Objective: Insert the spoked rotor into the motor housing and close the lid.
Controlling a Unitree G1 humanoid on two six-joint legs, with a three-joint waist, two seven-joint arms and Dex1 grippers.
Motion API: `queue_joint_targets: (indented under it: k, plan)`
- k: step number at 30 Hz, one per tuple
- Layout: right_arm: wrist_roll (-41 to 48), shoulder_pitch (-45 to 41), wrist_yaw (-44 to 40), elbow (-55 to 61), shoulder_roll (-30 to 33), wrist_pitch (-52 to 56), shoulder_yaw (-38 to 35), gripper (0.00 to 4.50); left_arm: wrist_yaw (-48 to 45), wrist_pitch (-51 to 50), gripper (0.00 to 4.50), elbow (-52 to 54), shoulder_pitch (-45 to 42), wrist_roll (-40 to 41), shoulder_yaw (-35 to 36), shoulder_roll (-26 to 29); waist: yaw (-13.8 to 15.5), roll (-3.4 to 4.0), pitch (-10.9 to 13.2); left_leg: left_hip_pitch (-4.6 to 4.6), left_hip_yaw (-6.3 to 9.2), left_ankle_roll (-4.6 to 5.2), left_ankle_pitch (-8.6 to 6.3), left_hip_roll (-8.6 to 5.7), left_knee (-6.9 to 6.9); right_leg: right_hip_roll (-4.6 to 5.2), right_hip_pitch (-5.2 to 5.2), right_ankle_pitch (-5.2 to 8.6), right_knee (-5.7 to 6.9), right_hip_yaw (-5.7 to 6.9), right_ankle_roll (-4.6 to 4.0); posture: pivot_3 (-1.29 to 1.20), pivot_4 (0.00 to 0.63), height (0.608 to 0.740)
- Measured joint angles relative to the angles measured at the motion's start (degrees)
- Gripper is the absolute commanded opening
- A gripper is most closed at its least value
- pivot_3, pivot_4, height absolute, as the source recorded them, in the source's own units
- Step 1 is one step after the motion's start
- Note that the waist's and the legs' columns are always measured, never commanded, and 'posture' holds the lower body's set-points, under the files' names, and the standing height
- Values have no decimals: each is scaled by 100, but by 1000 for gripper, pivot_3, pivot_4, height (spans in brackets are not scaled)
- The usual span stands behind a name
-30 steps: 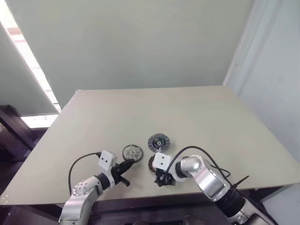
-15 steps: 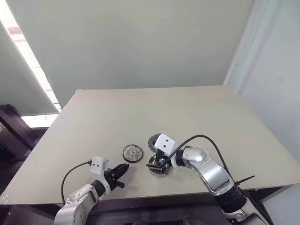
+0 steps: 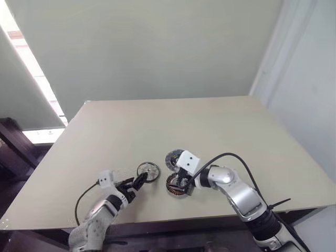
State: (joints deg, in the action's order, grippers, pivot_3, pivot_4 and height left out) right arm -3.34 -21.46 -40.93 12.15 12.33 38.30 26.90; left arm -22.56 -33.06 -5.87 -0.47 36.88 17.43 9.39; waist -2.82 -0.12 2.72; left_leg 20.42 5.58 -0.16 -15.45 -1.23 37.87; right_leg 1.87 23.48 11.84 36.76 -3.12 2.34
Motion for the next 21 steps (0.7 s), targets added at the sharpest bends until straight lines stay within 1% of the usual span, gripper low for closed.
queue_joint_targets:
  k: [8,9,11,12,13,15,16,19,21]
  plan:
    - [51,25,96,103,73,-5,30,4500,398,-2,4470,-865,-805,-8,185,-264,23,2,-1,-13,7,-3,3,-3,11,0,-20,6,1,8,-10,0,0,740]
    - [53,29,105,114,83,-5,31,4500,424,4,4300,-926,-856,-9,203,-287,23,2,-1,-15,7,-4,3,-3,12,0,-23,6,1,8,-10,0,0,740]
    - [64,41,121,136,101,-3,34,4500,506,36,3856,-1036,-943,-31,224,-314,23,3,-2,-16,8,-4,5,-4,12,0,-24,6,1,8,-10,0,0,740]
    - [76,57,132,155,110,1,34,4500,535,60,3546,-1067,-951,-50,231,-319,21,4,-2,-15,8,-5,5,-3,11,1,-24,6,1,7,-10,0,0,740]
    - [96,75,140,178,127,6,35,4500,555,88,3157,-1112,-957,-72,241,-320,22,4,-2,-14,8,-5,5,-4,10,0,-22,6,1,8,-10,0,0,740]
    - [110,78,170,198,159,12,34,4500,569,110,2535,-1188,-967,-101,277,-314,24,3,-2,-10,9,-5,5,-6,8,1,-19,5,1,7,-8,0,0,740]
    - [112,79,189,206,173,14,34,4500,565,104,2102,-1201,-967,-102,295,-310,24,3,-3,-7,10,-5,5,-7,6,2,-17,4,0,7,-7,0,0,740]
    - [118,107,223,242,216,17,31,4500,468,76,1111,-1170,-1011,-11,324,-321,22,0,-4,-1,11,-5,4,-8,2,4,-13,0,-4,7,1,0,0,740]
    - [135,146,231,254,228,18,30,4500,392,53,755,-1062,-1070,53,322,-321,18,-1,-6,-6,12,-5,4,-7,1,4,-17,0,-4,7,0,0,0,740]
